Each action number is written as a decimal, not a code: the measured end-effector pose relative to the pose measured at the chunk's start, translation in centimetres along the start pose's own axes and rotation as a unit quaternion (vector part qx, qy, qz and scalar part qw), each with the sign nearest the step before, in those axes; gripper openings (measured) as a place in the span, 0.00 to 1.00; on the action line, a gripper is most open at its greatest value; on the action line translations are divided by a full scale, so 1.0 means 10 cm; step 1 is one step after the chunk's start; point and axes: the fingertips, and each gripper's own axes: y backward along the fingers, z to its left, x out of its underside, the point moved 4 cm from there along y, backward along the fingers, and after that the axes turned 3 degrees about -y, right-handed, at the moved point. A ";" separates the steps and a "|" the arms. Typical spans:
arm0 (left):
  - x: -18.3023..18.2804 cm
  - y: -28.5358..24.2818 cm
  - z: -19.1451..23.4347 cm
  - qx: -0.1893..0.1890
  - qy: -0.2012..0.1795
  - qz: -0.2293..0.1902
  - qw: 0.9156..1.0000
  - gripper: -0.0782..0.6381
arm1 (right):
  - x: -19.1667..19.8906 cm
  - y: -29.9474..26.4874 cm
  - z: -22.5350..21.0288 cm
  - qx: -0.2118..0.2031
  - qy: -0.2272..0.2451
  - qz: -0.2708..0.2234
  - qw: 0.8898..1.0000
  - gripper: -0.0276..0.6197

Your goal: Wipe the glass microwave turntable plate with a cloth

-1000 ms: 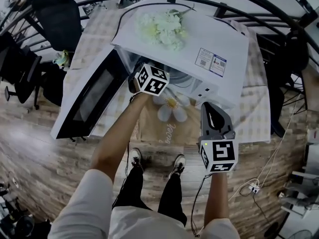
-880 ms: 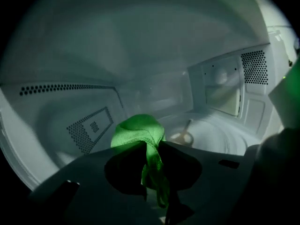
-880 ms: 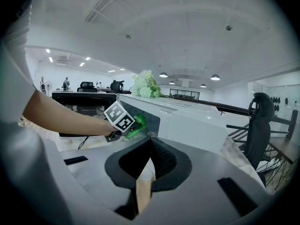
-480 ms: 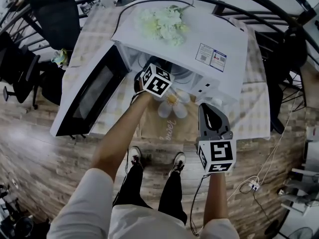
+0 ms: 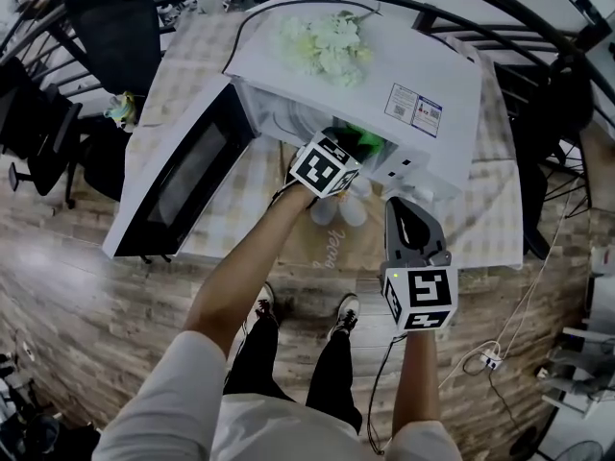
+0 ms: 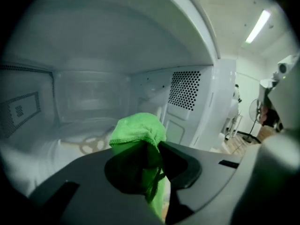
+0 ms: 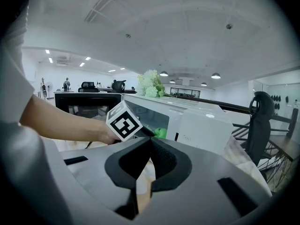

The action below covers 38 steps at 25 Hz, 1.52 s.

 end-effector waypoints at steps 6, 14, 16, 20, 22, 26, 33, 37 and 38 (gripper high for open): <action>-0.06 0.27 0.56 -0.150 -0.008 -0.038 0.988 0.23 | 0.03 0.04 0.02 0.005 0.001 0.004 1.000 0.06; 0.16 0.37 1.44 -0.321 -0.035 0.028 0.946 0.23 | 0.25 0.05 -0.13 0.020 -0.006 0.025 0.999 0.06; 0.18 0.26 1.45 -0.314 -0.041 0.038 0.948 0.23 | 0.29 0.05 -0.15 0.022 -0.004 0.029 0.999 0.06; 0.05 -0.01 1.27 -0.265 -0.092 0.056 0.958 0.23 | 0.32 0.07 -0.19 0.027 -0.003 0.032 0.999 0.06; -0.02 -0.13 1.09 -0.227 -0.122 0.065 0.964 0.23 | 0.32 0.07 -0.19 0.029 -0.004 0.033 0.999 0.06; -0.11 -0.29 0.62 -0.138 -0.175 0.053 0.973 0.23 | 0.25 0.08 -0.16 0.025 0.002 0.030 0.999 0.06; 0.05 -0.07 -0.01 -0.046 -0.173 0.055 0.982 0.23 | 0.01 0.21 -0.17 0.017 0.010 0.019 1.000 0.06; 0.08 0.30 -0.09 -0.044 -0.108 0.043 0.992 0.23 | -0.26 0.35 -0.17 0.013 0.021 0.005 1.000 0.06; 0.08 0.43 -0.11 -0.046 -0.091 0.038 0.994 0.23 | -0.35 0.40 -0.16 0.013 0.024 0.001 1.000 0.06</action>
